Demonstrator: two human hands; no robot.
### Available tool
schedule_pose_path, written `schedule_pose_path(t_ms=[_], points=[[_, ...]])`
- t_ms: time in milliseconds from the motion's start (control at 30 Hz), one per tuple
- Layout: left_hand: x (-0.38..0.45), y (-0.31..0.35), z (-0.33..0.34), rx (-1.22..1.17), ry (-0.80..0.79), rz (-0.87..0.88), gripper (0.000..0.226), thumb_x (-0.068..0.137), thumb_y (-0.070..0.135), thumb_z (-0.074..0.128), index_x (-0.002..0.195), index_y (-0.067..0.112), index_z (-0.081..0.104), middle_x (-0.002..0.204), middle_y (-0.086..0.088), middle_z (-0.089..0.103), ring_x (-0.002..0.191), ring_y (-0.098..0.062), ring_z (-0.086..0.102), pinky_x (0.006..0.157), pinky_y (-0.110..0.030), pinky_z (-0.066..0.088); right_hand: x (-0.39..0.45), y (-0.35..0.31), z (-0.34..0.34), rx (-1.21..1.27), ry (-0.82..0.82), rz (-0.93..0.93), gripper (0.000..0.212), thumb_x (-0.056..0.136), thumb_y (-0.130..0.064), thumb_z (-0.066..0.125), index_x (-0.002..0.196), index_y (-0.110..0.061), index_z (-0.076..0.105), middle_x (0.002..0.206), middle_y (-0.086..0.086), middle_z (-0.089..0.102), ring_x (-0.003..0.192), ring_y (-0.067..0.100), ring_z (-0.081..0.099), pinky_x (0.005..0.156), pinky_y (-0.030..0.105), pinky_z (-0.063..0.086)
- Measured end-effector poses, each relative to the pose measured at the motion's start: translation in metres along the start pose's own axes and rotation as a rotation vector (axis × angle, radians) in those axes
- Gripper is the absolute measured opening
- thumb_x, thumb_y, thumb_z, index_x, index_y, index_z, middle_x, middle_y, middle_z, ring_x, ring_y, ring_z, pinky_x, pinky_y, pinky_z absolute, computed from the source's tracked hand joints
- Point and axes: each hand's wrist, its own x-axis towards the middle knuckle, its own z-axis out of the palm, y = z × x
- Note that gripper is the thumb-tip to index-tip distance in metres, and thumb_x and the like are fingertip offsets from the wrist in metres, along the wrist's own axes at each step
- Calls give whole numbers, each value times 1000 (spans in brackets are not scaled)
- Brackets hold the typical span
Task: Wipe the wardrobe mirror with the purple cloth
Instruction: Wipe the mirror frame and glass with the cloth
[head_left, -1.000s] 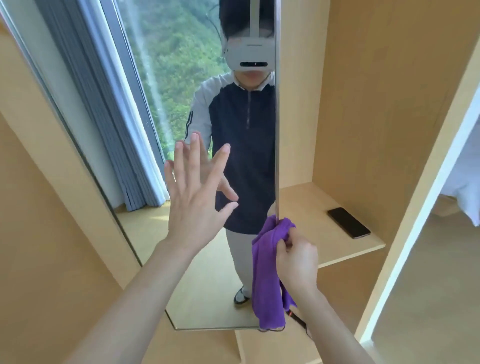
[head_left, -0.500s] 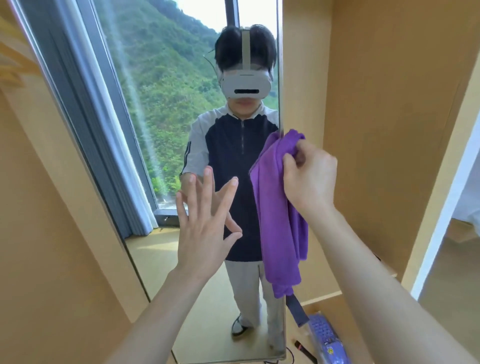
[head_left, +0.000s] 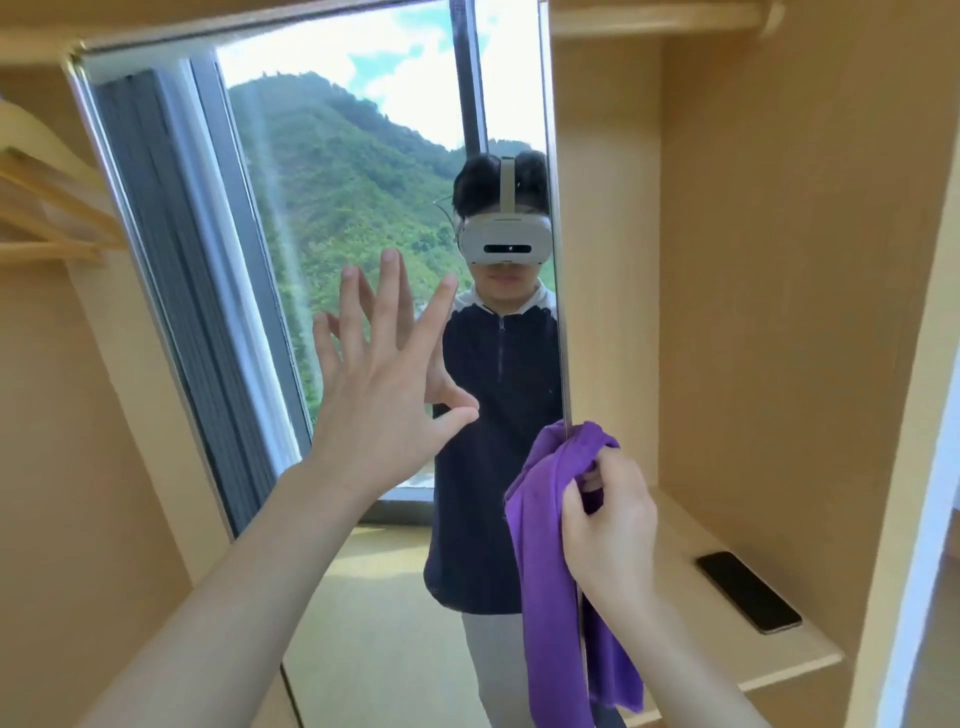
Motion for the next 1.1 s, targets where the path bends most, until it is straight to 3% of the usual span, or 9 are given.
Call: schedule_pose_path(t_ms=[133,300,467,667,733,800,933,1100], points=[[-3,-1,6,8,22,-1,114,74,64,72,159,37,2,167,-8,-18,152,-41,-14,118,-67,9,78,-56,-2,57,131,-184,8,92,-5,56,86,-11,54,79,-2,58,73,19,56,69,33,47],[-2,-1,7,50,31,5,110,74,61,73,160,33,10,168,-10,-14,152,-43,-12,117,-68,11,161,-109,-8,98,208,-327,8,90,-8,52,87,-4,58,72,5,61,64,25,56,66,45,49],[-1,1,7,83,24,-13,110,75,64,69,160,34,6,167,-10,-15,152,-43,-12,117,-67,11,112,-63,3,116,140,-290,3,91,-7,52,91,-10,52,83,2,57,75,23,55,70,43,49],[-1,6,5,117,21,-31,102,78,66,64,160,33,13,168,-12,-7,152,-45,-3,115,-68,16,21,12,12,131,-28,-150,39,86,6,64,104,-27,52,97,-11,58,91,12,61,76,39,57],[4,8,1,130,37,-42,96,79,69,60,158,32,20,168,-13,3,152,-45,4,114,-67,20,33,9,10,121,-35,-169,37,86,6,64,102,-26,53,96,-12,58,90,12,60,75,36,55],[16,7,-6,124,75,-33,93,79,71,58,156,31,25,167,-13,8,152,-42,6,114,-66,21,58,-5,7,102,-29,-232,27,88,3,61,97,-21,54,91,-11,56,86,10,57,73,32,50],[61,-11,-35,149,192,0,89,84,75,47,158,33,19,168,-9,1,153,-40,0,115,-68,15,132,-59,4,109,42,-341,14,93,-5,56,95,-18,53,88,-10,55,81,12,55,72,23,41],[96,-32,-54,201,211,-30,93,84,79,45,159,37,9,169,-6,-7,153,-40,-7,117,-68,7,220,-139,1,168,142,-385,3,94,-8,51,93,-11,52,90,2,58,82,19,55,72,27,41]])
